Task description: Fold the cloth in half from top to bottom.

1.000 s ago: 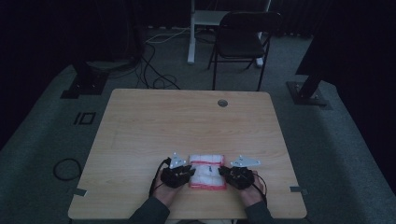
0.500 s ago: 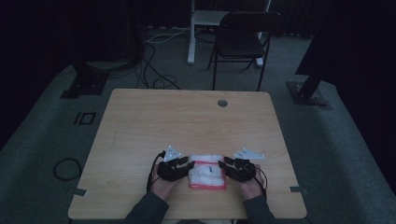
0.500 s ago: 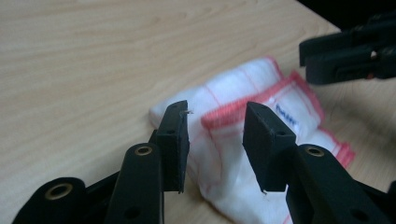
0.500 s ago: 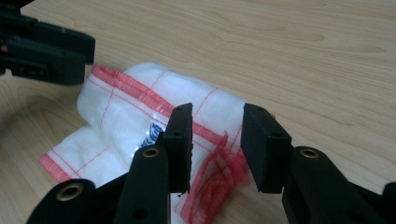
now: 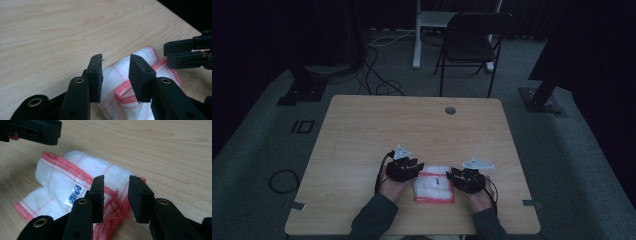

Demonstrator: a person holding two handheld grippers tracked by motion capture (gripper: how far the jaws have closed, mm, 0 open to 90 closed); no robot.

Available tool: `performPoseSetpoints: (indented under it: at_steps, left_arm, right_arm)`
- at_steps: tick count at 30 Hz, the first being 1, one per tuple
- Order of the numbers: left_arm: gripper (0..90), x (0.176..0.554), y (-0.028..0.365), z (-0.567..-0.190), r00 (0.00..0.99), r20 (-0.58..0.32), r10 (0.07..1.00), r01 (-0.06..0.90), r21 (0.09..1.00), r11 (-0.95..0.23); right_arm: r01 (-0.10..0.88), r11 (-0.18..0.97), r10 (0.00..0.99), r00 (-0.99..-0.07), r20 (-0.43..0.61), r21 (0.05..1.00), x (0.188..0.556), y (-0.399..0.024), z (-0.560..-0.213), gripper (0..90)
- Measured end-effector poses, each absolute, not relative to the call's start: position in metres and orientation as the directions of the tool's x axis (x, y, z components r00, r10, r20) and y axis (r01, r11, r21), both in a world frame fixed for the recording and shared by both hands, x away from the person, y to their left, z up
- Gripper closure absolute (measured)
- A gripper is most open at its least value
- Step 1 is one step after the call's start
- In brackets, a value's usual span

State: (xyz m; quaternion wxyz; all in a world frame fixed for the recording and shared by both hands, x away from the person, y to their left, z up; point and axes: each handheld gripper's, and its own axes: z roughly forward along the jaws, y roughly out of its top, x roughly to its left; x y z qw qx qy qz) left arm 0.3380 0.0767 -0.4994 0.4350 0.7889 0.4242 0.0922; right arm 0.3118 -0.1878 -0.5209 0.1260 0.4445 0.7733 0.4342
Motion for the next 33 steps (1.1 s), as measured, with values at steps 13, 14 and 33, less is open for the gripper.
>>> performPoseSetpoints:
  at_steps: [13,14,33]
  left_arm:
    - [73.5,0.326,0.081,-0.509,0.629,-0.238,0.74,0.604,0.749,-0.272]
    - [73.5,0.324,0.081,-0.51,0.632,-0.238,0.737,0.603,0.748,-0.276]
    - [84.4,0.298,0.088,-0.508,0.65,-0.239,0.721,0.577,0.773,-0.263]
  right_arm:
    - [0.601,0.245,0.789,-0.58,0.204,0.76,0.313,-0.188,-0.528,66.5]
    - [0.601,0.245,0.789,-0.58,0.204,0.76,0.313,-0.188,-0.528,66.5]
    - [0.573,0.279,0.747,-0.634,0.2,0.771,0.3,-0.187,-0.52,83.5]
